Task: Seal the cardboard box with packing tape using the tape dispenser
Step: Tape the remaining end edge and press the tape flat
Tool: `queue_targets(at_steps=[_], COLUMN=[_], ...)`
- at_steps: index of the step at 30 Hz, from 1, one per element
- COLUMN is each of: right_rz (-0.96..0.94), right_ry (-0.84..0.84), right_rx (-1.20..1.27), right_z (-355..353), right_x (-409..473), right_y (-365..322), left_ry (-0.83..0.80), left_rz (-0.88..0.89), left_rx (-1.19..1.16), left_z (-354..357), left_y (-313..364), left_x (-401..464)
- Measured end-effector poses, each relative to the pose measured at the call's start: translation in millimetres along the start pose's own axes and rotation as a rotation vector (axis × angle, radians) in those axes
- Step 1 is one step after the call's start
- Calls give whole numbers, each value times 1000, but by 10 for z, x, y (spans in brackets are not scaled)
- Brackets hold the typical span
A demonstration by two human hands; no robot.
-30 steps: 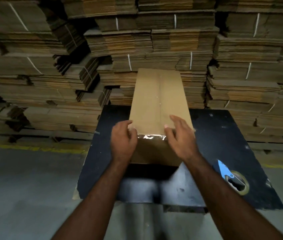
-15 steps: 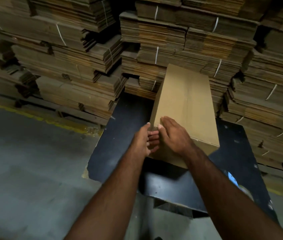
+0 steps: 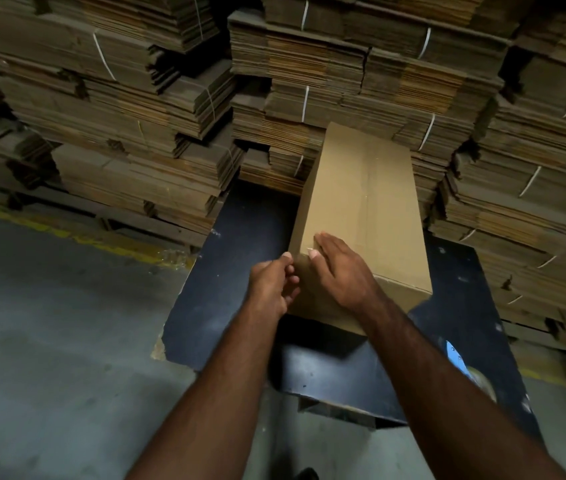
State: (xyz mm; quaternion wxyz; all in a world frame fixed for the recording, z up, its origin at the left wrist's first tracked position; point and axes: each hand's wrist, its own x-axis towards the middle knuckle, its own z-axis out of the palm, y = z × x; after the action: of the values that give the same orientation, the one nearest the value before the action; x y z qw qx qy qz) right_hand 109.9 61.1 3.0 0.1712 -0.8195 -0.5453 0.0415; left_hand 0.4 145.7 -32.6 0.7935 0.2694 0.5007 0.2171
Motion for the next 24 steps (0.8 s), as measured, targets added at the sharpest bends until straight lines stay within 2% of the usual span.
queue_targets(at_steps=[4,8,10,13,15,18,21,24], right_rz=[11,40,47,28,22,0,-12,-78], right_ry=[50,44,45,105,135,130,79,22], right_rx=[-23,-135,-212,-253,-259,-218,-180,-127], right_z=[83,200,258,299,311,310,292,163], right_x=[15,29,13,10,24,28,36,40], right_y=[44,30,41,50,65,106,138,157], left_ry=[86,154,190,257,123,-143,-238,-276], left_rz=[324,505,581,741,748,593,577,666], left_rx=[272,505,513,377,320,272,370,524], left_z=[28,132,117,16,41,169,275,291], left_y=[32,-66,-82,-41,-95,-238,-226,-153], left_x=[181,224,177,86,-19,-205,-87,94])
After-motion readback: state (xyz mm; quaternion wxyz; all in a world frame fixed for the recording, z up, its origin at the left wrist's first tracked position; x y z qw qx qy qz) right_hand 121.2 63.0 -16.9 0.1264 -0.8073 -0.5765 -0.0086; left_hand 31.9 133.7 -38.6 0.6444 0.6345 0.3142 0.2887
